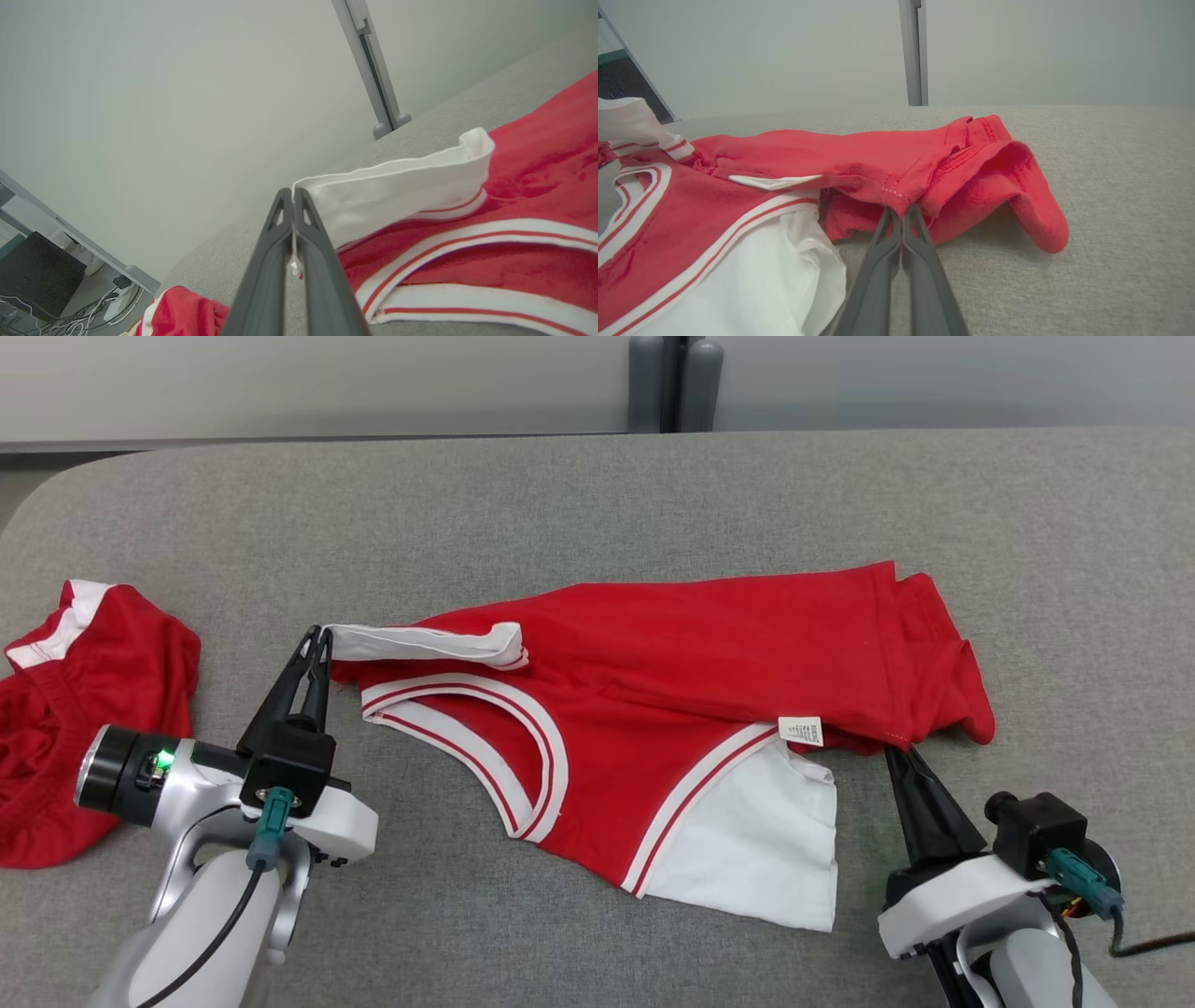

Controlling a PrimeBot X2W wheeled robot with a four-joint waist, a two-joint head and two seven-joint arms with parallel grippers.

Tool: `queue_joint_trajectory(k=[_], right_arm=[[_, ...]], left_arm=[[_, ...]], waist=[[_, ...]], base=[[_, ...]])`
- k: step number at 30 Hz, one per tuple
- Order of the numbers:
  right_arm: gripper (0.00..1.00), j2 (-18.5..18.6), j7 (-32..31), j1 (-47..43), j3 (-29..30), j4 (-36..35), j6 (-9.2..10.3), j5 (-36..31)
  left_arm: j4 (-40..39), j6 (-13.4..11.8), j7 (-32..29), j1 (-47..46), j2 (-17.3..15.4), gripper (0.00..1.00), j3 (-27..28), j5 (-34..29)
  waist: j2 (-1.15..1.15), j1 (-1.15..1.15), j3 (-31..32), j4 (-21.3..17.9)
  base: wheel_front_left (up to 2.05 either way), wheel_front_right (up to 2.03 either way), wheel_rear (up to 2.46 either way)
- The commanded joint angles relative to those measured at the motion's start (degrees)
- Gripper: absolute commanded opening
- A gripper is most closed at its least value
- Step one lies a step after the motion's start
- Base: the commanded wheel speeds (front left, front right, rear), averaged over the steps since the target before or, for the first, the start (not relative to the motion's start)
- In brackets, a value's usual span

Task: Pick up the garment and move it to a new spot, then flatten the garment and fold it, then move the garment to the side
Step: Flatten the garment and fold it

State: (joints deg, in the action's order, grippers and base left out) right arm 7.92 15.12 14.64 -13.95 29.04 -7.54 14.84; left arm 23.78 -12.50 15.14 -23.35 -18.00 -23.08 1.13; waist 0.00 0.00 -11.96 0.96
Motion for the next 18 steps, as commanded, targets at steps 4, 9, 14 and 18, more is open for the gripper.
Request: queue_joint_trajectory(k=[4,9,14,18], right_arm=[[0.00,1.2,0.0,-2.5,1.6,-7.1,0.10,0.2],[0.00,4.0,0.0,1.3,1.9,-13.3,0.10,0.5],[0.00,7.6,0.0,9.9,1.7,-13.1,0.10,3.4],[0.00,10.0,-0.1,16.6,0.9,-9.5,0.10,6.1]], left_arm=[[-4.2,0.3,0.0,-0.7,-2.5,0.00,0.2,-1.0],[-9.9,2.3,0.0,-4.5,-6.8,0.00,1.5,-1.4],[-10.7,7.1,-0.4,-14.0,-9.4,0.00,2.6,0.1],[-9.7,10.0,-1.5,-21.9,-9.4,0.00,2.8,0.8]], waist=[[0.00,0.00,2.7,-0.6],[0.00,0.00,4.3,-1.7],[0.00,0.00,4.7,-1.7],[0.00,0.00,3.4,-1.4]], base=[[0.00,0.00,0.00],[0.00,0.00,0.00],[0.00,0.00,0.00],[0.00,0.00,0.00]])
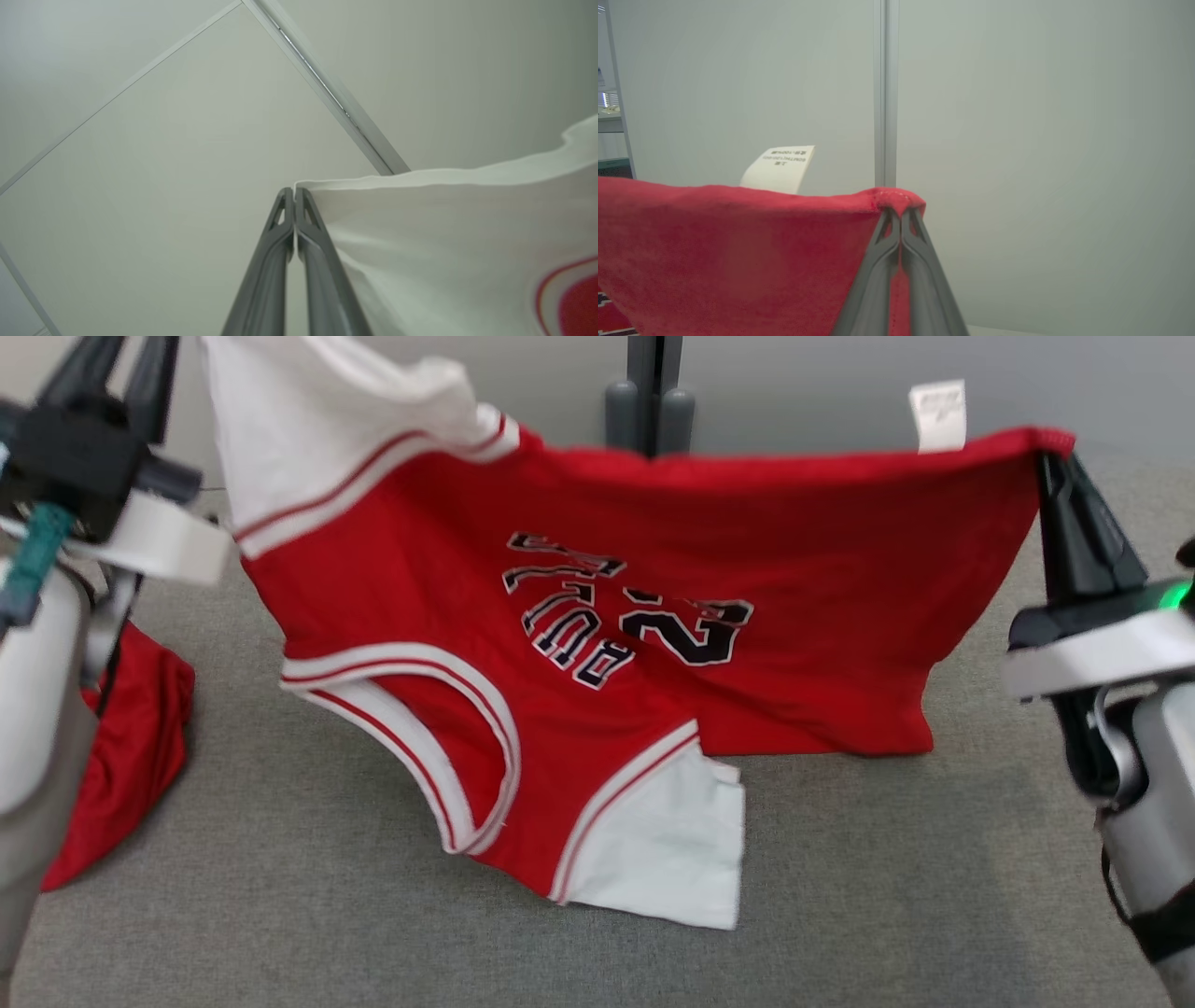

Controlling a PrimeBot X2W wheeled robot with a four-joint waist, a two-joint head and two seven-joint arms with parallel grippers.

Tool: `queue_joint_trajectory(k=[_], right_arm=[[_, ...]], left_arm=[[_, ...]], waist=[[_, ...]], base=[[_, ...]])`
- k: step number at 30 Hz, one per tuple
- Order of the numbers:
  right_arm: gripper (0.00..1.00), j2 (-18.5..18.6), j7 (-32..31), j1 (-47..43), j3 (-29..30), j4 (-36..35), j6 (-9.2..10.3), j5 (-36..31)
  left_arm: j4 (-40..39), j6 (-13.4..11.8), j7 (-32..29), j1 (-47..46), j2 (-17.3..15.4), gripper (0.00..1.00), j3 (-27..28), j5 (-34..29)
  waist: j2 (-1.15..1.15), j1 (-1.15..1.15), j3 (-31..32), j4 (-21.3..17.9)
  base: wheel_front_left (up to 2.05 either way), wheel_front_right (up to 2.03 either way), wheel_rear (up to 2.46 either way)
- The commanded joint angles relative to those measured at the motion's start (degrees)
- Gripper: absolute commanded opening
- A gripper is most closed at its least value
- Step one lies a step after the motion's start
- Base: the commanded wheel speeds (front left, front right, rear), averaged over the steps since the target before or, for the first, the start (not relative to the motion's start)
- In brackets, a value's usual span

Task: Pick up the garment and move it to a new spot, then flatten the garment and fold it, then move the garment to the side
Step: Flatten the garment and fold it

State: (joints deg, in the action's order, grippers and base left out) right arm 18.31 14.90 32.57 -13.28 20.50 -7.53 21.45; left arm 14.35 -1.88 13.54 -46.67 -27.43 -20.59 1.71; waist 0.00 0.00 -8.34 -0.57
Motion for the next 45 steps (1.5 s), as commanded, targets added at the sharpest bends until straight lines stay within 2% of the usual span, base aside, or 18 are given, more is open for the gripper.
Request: queue_joint_trajectory(k=[1,6,10,13,17,21,25,28,32,35,39,42,44,45], right_arm=[[0.00,0.2,-0.4,1.5,-0.3,0.4,0.08,0.5],[0.00,0.9,-3.5,18.7,-4.0,8.2,0.08,4.9],[0.00,-0.5,-3.1,33.8,-7.1,15.0,0.08,6.3],[0.00,-1.3,-1.4,43.5,-8.3,19.1,0.08,6.4],[0.00,-1.1,0.0,52.8,-9.4,22.2,0.08,4.2],[0.00,2.0,0.4,58.0,-9.4,20.9,0.08,-0.5],[0.00,5.6,0.3,54.0,-10.0,16.1,0.05,-5.0],[0.00,8.3,0.4,48.0,-10.1,13.5,0.07,-4.8],[0.00,10.9,0.4,36.8,-9.3,11.4,0.07,-3.2],[0.00,11.5,0.4,27.0,-9.6,8.9,0.06,-0.9],[0.00,14.6,0.4,15.1,-9.3,6.1,0.10,2.3],[0.00,15.9,0.4,6.5,-8.3,2.8,0.10,3.1],[0.00,16.6,0.4,0.7,-7.3,1.7,0.11,3.3],[0.00,16.6,0.4,0.7,-7.3,1.7,0.11,3.3]], left_arm=[[0.6,0.4,-0.3,-1.6,0.0,0.00,0.1,0.0],[8.6,5.1,-2.5,-17.7,0.8,0.00,-0.5,0.2],[16.5,6.6,-2.4,-32.3,1.6,0.00,-0.7,-1.0],[21.2,6.5,-0.3,-42.8,2.3,0.00,-1.8,-3.3],[23.8,4.5,1.4,-52.6,3.1,0.00,-2.4,-5.4],[16.5,3.0,1.7,-55.2,2.8,0.00,-1.9,-4.4],[9.6,3.0,1.6,-48.6,2.2,0.00,-1.8,-1.9],[4.8,2.2,1.6,-40.8,2.2,0.00,-1.2,0.5],[-2.0,3.3,1.6,-23.8,1.9,0.00,-0.1,5.0],[-9.3,4.3,1.6,-10.2,1.0,0.00,1.2,7.8],[-17.5,3.5,1.6,9.4,0.9,0.00,4.4,10.6],[-21.7,4.0,1.6,22.6,2.0,0.00,6.3,13.1],[-23.2,4.3,1.6,30.1,2.6,0.00,6.9,14.1],[-23.2,4.3,1.6,30.1,2.6,0.00,6.9,14.1]], waist=[[0.00,0.00,-1.0,0.1],[0.00,0.00,-7.1,-1.4],[0.00,0.00,-13.7,-3.2],[0.00,0.00,-18.1,-4.0],[0.00,0.00,-23.0,-3.7],[0.00,0.00,-27.1,-1.6],[0.00,0.00,-28.9,1.4],[0.00,0.00,-28.1,3.5],[0.00,0.00,-25.0,5.1],[0.00,0.00,-21.9,5.5],[0.00,0.00,-17.5,6.0],[0.00,0.00,-14.2,6.1],[0.00,0.00,-12.0,6.3],[0.00,0.00,-12.0,6.3]], base=[[0.00,0.00,0.00],[0.00,0.00,0.00],[0.00,0.00,0.00],[0.00,0.00,0.00],[0.00,0.00,0.00],[0.00,0.00,0.00],[0.00,0.00,0.00],[0.00,0.00,0.00],[0.00,0.00,0.00],[0.00,0.00,0.00],[0.00,0.00,0.00],[0.00,0.00,0.00],[0.00,0.00,0.00],[0.00,0.00,0.00]])
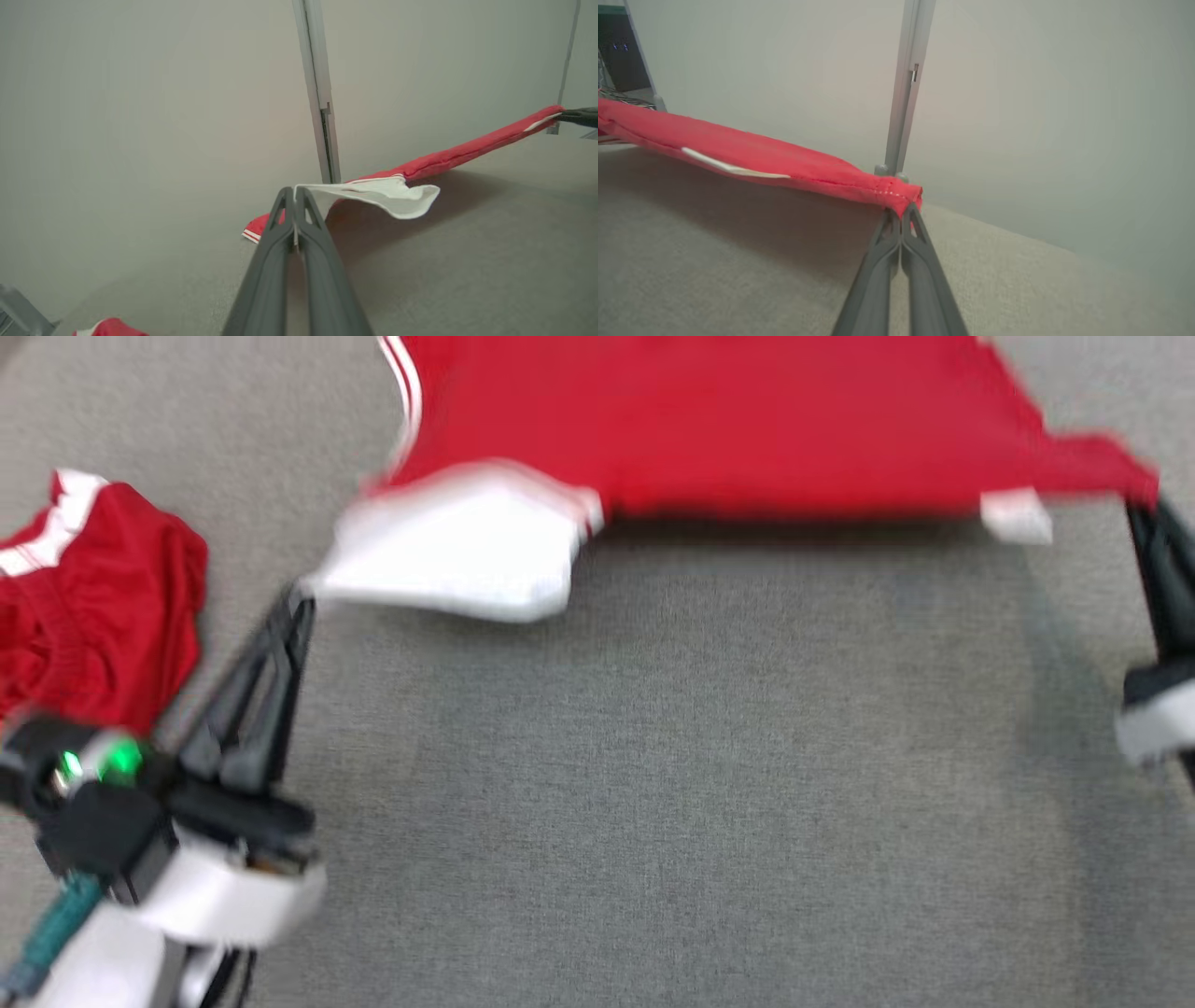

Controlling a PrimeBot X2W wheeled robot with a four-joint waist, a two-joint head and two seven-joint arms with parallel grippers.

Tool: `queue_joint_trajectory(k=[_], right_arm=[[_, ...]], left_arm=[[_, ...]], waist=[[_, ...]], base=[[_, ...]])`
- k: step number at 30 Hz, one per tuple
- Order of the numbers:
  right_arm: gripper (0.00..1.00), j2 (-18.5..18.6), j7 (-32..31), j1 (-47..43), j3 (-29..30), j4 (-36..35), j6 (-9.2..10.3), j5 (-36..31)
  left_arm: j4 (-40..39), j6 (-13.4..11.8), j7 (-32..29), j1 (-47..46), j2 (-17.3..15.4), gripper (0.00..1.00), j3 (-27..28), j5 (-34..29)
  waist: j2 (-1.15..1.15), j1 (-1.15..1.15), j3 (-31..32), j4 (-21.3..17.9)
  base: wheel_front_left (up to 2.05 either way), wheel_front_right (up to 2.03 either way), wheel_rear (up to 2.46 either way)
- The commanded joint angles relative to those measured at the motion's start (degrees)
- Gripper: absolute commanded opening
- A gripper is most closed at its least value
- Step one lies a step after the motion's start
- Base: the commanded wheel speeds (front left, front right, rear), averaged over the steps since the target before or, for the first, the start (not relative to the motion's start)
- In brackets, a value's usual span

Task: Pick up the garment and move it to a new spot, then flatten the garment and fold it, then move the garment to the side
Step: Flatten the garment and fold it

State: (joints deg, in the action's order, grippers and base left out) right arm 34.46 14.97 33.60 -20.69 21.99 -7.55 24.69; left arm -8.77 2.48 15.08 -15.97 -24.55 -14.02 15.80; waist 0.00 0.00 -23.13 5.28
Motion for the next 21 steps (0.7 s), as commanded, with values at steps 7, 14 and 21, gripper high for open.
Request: queue_joint_trajectory(k=[7,14,21], right_arm=[[0.00,-0.4,0.3,-18.0,3.5,-1.6,0.12,1.6],[0.00,-0.6,0.3,-30.4,7.1,-4.6,0.12,1.1],[0.00,0.1,0.3,-35.8,7.7,-7.7,0.12,2.0]], left_arm=[[-0.9,1.3,0.1,15.7,1.4,0.00,0.6,0.9],[-4.2,2.5,-3.8,27.3,-1.8,0.00,-1.7,2.3],[-10.1,2.1,-11.2,30.8,-5.0,0.00,-1.3,4.5]], waist=[[0.00,0.00,9.1,1.0],[0.00,0.00,12.5,1.0],[0.00,0.00,13.2,0.4]], base=[[0.00,0.00,0.00],[0.00,0.00,0.00],[0.00,0.00,0.00]])
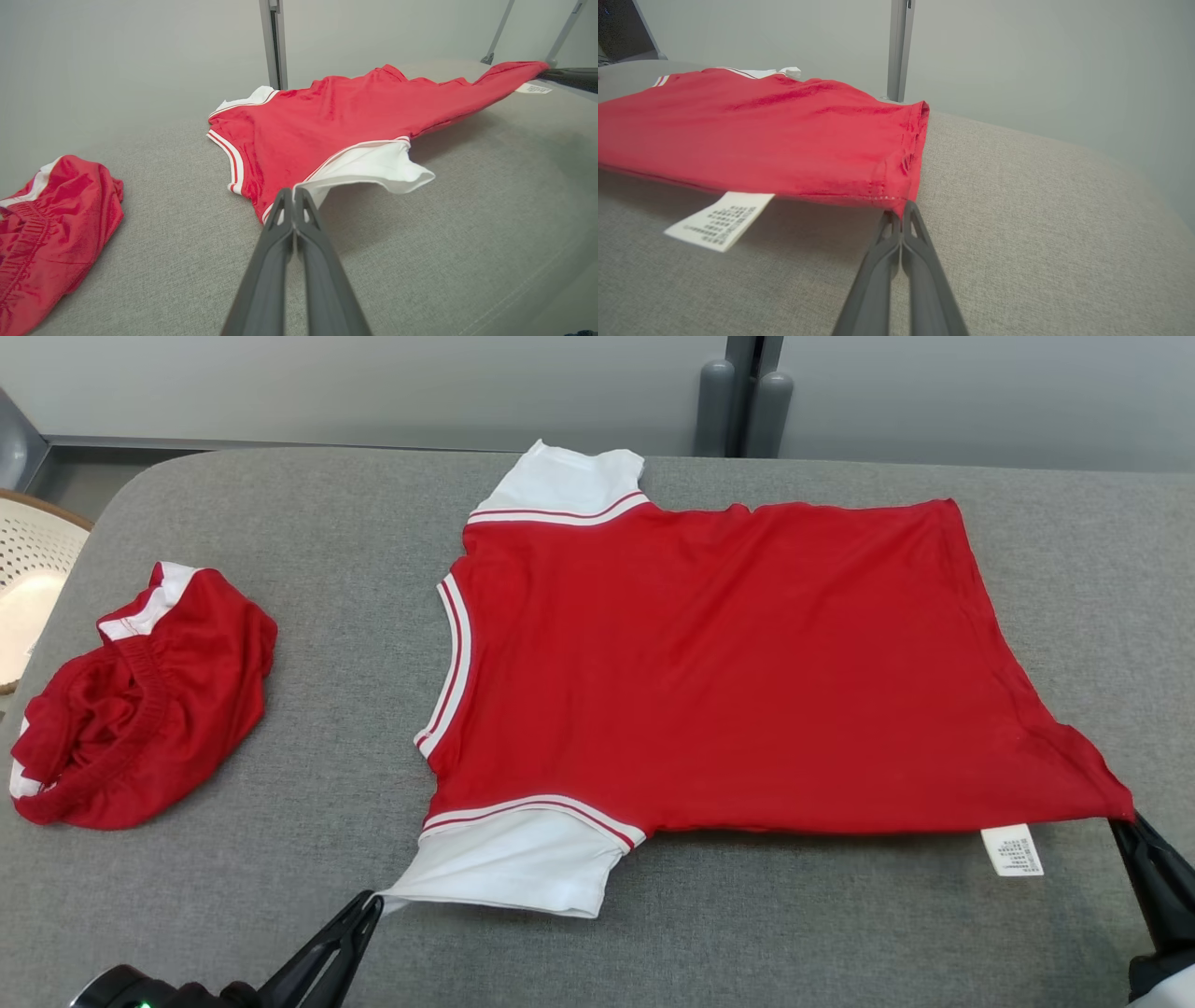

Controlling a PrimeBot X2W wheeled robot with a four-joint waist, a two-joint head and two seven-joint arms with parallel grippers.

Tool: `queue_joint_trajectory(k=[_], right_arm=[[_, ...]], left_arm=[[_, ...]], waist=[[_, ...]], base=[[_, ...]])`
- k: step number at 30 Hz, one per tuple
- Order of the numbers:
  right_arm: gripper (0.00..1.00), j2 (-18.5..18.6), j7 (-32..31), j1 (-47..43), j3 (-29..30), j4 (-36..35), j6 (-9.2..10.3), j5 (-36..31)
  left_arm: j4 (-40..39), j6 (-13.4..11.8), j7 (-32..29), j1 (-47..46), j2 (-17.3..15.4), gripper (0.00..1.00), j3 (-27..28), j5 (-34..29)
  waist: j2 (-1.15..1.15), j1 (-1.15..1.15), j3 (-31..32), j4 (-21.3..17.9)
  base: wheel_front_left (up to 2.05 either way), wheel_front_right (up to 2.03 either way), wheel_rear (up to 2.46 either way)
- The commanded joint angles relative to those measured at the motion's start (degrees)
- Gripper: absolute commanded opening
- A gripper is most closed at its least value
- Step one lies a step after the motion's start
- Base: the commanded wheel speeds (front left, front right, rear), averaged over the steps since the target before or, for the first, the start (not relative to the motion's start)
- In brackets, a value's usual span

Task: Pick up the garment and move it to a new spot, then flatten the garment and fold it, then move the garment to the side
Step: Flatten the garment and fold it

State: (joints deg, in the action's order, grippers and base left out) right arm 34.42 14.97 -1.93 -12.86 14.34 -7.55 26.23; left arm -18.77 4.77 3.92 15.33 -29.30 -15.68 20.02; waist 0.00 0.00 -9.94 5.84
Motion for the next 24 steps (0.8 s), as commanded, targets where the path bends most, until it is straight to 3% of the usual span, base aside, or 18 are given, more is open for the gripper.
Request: queue_joint_trajectory(k=[1,9,24], right_arm=[[0.00,0.3,0.3,0.0,-0.6,0.0,0.12,0.8],[0.00,0.3,-2.0,4.8,-4.2,1.4,0.12,4.9],[0.00,-0.1,-1.2,19.4,-6.4,6.5,0.12,7.8]], left_arm=[[-0.3,-0.3,-0.6,-1.1,-0.3,0.00,0.5,0.4],[1.9,1.1,-2.5,-9.8,1.3,0.00,-2.0,2.0],[11.6,2.3,0.7,-31.3,2.6,0.00,-4.7,1.3]], waist=[[0.00,0.00,0.1,-0.3],[0.00,0.00,-1.4,-0.6],[0.00,0.00,-8.9,-0.3]], base=[[0.00,0.00,0.00],[0.00,0.00,0.00],[0.00,0.00,0.00]])
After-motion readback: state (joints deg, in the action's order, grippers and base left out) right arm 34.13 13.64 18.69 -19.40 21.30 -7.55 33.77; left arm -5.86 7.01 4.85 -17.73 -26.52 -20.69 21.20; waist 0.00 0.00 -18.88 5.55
